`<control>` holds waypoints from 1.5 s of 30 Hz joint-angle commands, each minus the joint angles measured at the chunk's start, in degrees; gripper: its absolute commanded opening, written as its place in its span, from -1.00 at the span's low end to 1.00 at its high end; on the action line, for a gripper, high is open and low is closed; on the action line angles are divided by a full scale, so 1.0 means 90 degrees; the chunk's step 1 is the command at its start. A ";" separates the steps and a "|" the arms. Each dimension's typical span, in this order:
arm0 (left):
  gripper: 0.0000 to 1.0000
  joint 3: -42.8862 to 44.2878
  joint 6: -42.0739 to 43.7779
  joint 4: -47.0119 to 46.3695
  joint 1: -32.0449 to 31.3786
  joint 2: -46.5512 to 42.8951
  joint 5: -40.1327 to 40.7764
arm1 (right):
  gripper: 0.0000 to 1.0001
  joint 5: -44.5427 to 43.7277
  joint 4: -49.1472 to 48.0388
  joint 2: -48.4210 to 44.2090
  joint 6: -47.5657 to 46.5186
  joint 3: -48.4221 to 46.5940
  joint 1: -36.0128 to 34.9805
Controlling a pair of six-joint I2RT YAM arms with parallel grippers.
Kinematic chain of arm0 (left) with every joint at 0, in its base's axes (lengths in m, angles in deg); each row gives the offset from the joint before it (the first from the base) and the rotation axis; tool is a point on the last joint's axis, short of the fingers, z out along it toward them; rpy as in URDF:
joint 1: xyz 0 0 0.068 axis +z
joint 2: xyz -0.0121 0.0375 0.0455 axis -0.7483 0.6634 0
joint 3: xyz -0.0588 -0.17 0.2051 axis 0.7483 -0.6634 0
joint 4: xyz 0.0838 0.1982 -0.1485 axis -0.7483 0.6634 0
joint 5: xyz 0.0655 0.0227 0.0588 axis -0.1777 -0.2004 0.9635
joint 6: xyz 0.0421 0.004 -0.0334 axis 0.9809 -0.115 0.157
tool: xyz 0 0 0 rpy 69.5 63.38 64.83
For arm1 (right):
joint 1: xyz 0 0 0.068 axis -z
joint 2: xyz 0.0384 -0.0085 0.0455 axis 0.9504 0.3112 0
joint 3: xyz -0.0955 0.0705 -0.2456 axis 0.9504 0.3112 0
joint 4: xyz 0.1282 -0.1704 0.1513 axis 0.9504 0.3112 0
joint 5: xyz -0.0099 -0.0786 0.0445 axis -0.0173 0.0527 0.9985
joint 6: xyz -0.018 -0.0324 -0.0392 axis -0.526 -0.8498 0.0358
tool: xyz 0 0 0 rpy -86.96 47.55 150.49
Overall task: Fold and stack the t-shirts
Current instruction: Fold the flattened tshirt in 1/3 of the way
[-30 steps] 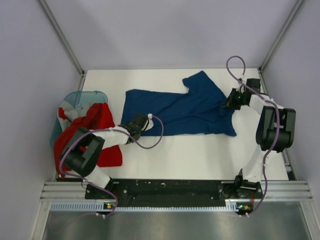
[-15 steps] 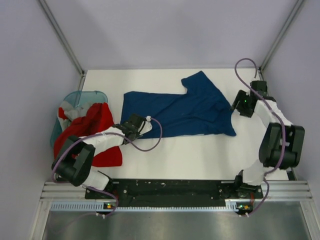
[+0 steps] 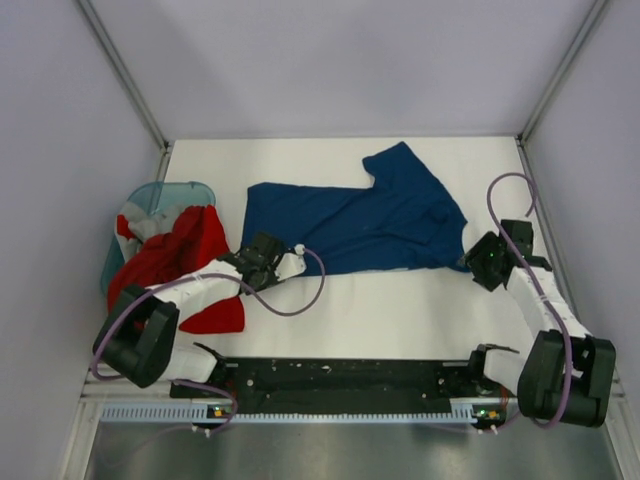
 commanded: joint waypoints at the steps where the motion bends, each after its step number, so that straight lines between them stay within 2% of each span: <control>1: -0.07 -0.0169 0.0373 -0.0570 0.0154 0.0161 -0.0119 | 0.12 -0.0107 -0.0823 -0.0259 0.0964 0.0379 0.0026; 4: -0.15 -0.0189 0.0353 -0.0795 0.0281 0.0444 0.0027 | 0.09 -0.0282 -0.1166 -0.0064 0.1072 0.0575 0.0045; 7: -0.33 -0.0247 0.0266 -0.0932 0.0379 0.0582 0.0008 | 0.04 -0.0672 -0.1361 0.0180 0.1092 0.0673 0.0152; 13: -0.89 -0.0286 0.0139 -0.0961 0.0409 0.0533 -0.0119 | -0.16 -0.0664 -0.2396 0.0385 0.1219 0.0966 0.0417; 15: -1.00 -0.0286 0.0109 -0.0952 0.0399 0.0514 -0.0129 | -0.28 -0.0537 -0.2524 0.0541 0.1258 0.0927 0.0426; 17: -1.00 -0.0286 0.0070 -0.0952 0.0409 0.0514 -0.0109 | -0.37 -0.0381 -0.2534 0.0688 0.1287 0.0878 0.0465; 23: -1.00 -0.0364 0.0021 -0.1068 0.0409 0.0494 -0.0022 | -0.38 -0.0068 -0.2553 0.0776 0.1482 0.1093 0.0495; 24: -1.00 -0.0384 0.0031 -0.1127 0.0409 0.0504 0.0037 | -0.44 -0.0087 -0.2553 0.0815 0.1482 0.1112 0.0504; 27: -1.00 -0.0345 0.0060 -0.1206 0.0467 0.0514 0.0222 | -0.94 -0.0020 -0.2544 0.0952 0.1443 0.1122 0.0699; 28: -1.00 -0.0316 0.0070 -0.1157 0.0467 0.0504 0.0262 | -1.00 0.0078 -0.2495 0.0923 0.1434 0.1132 0.0845; 29: -1.00 -0.0238 0.0080 -0.0915 0.0545 0.0446 0.0262 | -1.00 0.0195 -0.2369 0.0739 0.1424 0.1132 0.1223; 31: -1.00 -0.0101 0.0129 -0.0495 0.0594 0.0309 0.0165 | -1.00 0.0089 -0.2125 0.0320 0.1375 0.1083 0.1373; 39: -1.00 0.0007 -0.0008 0.1039 0.0585 -0.0248 -0.0928 | -1.00 -0.0331 -0.1061 -0.0921 0.1491 0.1356 0.1403; 45: -1.00 -0.0091 -0.0008 0.1733 0.0380 -0.0385 -0.1505 | -1.00 -0.1882 -0.0464 -0.1683 0.2262 0.1835 0.1550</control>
